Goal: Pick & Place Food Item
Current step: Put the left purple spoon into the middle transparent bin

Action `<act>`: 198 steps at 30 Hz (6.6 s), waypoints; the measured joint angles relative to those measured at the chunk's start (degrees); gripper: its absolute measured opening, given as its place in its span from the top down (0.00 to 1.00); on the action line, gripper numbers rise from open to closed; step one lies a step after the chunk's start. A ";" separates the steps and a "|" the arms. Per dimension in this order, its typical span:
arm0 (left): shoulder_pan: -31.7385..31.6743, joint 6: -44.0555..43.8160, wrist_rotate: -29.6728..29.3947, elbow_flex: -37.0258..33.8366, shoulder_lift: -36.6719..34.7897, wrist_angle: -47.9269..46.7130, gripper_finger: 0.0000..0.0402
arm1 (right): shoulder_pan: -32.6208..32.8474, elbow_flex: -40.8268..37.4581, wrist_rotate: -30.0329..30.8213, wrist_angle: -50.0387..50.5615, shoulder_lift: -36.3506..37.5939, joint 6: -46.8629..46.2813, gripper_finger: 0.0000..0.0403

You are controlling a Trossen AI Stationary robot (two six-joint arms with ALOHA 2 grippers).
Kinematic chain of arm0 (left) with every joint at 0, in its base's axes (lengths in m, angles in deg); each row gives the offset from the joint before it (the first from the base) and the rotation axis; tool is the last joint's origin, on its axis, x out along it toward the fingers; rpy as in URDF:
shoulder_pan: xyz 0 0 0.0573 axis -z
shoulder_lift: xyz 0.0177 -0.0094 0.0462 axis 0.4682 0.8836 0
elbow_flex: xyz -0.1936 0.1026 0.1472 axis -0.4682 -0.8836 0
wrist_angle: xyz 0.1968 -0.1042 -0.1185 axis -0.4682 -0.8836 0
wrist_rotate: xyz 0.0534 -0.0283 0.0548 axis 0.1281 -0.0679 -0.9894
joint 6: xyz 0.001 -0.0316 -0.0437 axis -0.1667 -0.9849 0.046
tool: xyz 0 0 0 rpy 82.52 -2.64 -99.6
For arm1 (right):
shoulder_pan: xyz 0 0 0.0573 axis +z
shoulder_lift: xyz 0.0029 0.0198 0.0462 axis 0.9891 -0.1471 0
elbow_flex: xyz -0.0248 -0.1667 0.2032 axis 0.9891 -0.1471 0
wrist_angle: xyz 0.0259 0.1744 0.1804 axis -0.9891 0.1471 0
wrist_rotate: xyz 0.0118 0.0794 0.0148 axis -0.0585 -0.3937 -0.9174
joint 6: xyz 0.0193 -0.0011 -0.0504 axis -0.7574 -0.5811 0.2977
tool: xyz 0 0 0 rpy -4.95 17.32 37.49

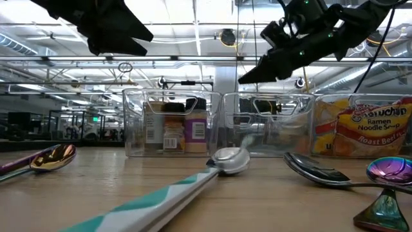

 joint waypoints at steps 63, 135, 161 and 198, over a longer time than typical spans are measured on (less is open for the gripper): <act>22.96 -56.62 25.44 0.16 21.58 -9.82 0.31 | 38.88 -3.02 -9.77 12.63 16.39 -23.56 0.37; 17.95 -38.98 4.62 2.70 27.96 -23.72 0.72 | 38.88 -3.02 -9.75 12.59 16.39 -23.56 0.37; 7.78 -26.90 26.16 7.54 18.99 -37.69 0.56 | 38.88 -3.02 -9.75 12.19 16.39 -23.56 0.37; 11.53 -22.42 26.72 -2.47 18.67 -21.28 0.80 | 38.88 -2.99 -9.76 12.20 16.39 -23.55 0.37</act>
